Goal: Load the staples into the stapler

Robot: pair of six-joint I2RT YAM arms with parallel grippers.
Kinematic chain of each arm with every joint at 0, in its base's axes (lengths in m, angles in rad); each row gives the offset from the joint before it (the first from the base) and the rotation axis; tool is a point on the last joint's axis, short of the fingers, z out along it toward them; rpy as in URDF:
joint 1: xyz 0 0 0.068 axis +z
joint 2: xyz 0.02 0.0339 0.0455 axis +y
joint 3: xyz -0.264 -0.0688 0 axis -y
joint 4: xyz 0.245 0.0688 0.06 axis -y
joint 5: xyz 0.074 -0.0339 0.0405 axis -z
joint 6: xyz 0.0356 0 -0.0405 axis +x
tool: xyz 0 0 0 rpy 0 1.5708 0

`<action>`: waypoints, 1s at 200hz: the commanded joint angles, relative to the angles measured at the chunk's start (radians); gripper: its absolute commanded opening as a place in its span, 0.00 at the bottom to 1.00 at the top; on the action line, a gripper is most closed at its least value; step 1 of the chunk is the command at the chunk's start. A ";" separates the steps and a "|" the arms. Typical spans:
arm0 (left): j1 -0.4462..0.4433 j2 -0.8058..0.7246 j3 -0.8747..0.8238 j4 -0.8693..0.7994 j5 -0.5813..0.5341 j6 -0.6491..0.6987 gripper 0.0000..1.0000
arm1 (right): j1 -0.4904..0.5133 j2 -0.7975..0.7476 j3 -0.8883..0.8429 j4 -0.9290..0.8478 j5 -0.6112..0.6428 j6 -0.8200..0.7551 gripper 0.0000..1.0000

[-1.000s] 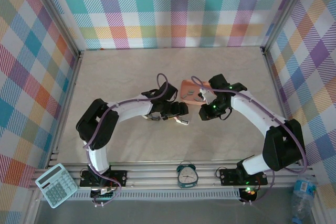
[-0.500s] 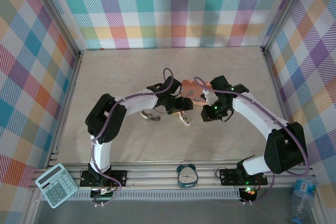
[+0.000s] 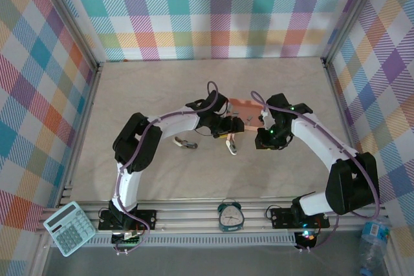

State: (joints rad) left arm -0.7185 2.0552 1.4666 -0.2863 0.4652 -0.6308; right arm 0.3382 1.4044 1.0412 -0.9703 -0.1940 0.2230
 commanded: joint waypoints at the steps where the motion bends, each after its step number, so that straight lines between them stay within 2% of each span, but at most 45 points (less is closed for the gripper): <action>1: -0.007 0.032 0.054 0.000 0.041 0.019 0.73 | -0.008 0.013 -0.021 -0.039 -0.001 0.069 0.19; 30: -0.005 0.029 0.058 -0.059 -0.004 0.048 0.73 | -0.008 0.037 -0.035 -0.026 -0.015 0.070 0.19; 79: 0.008 -0.015 0.009 -0.034 -0.031 0.047 0.74 | -0.008 0.082 -0.048 -0.022 -0.016 0.086 0.18; 150: 0.077 -0.206 -0.090 -0.052 -0.117 0.070 0.75 | 0.007 0.198 -0.056 -0.025 0.032 0.117 0.19; 200: 0.102 -0.264 -0.128 -0.065 -0.130 0.077 0.75 | 0.012 0.274 -0.059 -0.011 0.068 0.122 0.20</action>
State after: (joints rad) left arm -0.6228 1.8198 1.3739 -0.3187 0.3515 -0.5777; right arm 0.3412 1.6447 0.9905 -0.9714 -0.1493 0.3290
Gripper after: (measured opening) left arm 0.749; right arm 0.201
